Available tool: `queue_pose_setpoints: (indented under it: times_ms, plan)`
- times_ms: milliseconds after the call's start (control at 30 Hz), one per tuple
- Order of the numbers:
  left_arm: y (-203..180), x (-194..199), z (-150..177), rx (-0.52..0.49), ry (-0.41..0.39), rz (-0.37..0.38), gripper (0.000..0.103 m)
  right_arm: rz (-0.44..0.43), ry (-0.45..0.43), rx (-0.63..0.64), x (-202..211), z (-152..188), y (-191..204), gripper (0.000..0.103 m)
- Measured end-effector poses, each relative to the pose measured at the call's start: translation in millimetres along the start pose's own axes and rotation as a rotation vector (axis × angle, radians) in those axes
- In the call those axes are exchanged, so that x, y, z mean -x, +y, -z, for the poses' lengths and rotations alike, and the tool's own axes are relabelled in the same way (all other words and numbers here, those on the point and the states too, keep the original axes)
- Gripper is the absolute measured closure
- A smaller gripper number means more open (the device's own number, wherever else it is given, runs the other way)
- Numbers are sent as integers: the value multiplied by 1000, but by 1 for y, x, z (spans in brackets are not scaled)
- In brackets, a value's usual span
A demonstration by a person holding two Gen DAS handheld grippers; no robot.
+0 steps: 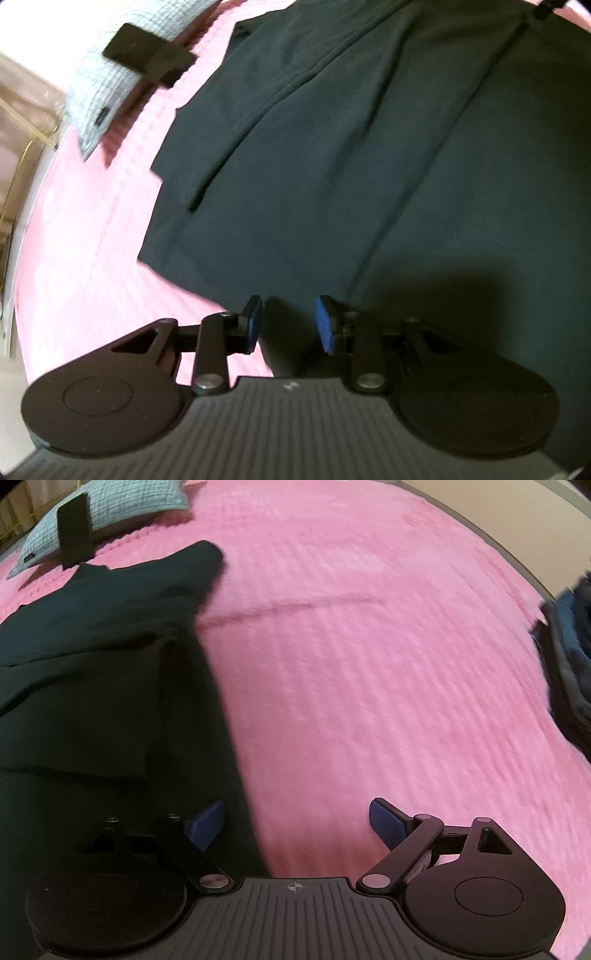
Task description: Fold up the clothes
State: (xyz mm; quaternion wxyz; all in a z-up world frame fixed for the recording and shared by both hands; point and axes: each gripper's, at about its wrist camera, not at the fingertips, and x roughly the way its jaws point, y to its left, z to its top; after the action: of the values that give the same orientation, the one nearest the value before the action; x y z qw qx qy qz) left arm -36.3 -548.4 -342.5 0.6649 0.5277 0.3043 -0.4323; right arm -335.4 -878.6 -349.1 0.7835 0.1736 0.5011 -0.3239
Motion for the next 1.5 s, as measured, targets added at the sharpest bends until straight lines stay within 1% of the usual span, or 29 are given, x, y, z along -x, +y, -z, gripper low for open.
queue_pose_setpoints:
  times_ms: [33, 133, 267, 333, 400, 500, 567, 667, 733, 800, 900, 1000, 1100, 1200, 1300, 1333, 1367, 1433, 1500]
  plan:
    - [-4, 7, 3, 17, 9, -2, 73, -12, -6, 11, 5, 3, -3, 15]
    - [-25, 33, 16, 67, 32, -7, 72, -76, -20, 82, 21, 13, -1, 15]
    - [-66, 63, 33, 101, 74, -12, 70, -199, 0, 229, 32, 32, 14, 15]
    - [-84, 72, 40, 121, 103, 6, 68, -240, 21, 287, 31, 42, 22, 15]
    - [-102, 76, 47, 142, 133, 45, 68, -241, 46, 316, 28, 51, 29, 15]
    - [-122, 74, 58, 139, 167, 86, 68, -215, 109, 315, 20, 63, 34, 15]
    - [-130, 75, 68, 122, 162, 97, 67, -185, 141, 319, 18, 71, 38, 15]
    - [-135, 80, 83, 101, 126, 100, 64, -127, 100, 364, 32, 83, 48, 15]
    - [-131, 85, 91, 94, 94, 102, 64, -126, 59, 419, 44, 93, 58, 15]
    - [-132, 95, 100, 71, 66, 107, 64, -151, 43, 475, 56, 106, 71, 15]
    - [-146, 118, 115, 9, 24, 117, 64, -207, 56, 557, 65, 128, 87, 15]
    - [-170, 137, 129, -49, -13, 145, 63, -254, 76, 613, 69, 146, 99, 15]
    - [-202, 154, 138, -107, -33, 181, 64, -308, 79, 639, 69, 153, 100, 15]
    - [-242, 162, 143, -191, -32, 207, 63, -345, 71, 692, 71, 155, 96, 15]
    - [-272, 154, 146, -243, 7, 192, 64, -356, 49, 718, 75, 159, 81, 15]
    - [-280, 153, 147, -252, 22, 171, 64, -358, 43, 724, 76, 161, 76, 15]
    - [-287, 152, 147, -259, 35, 151, 64, -357, 37, 724, 77, 162, 71, 15]
    - [-289, 151, 146, -237, 47, 124, 64, -355, 26, 724, 83, 163, 63, 15]
    - [-284, 153, 145, -205, 45, 110, 64, -352, 16, 725, 87, 164, 58, 15]
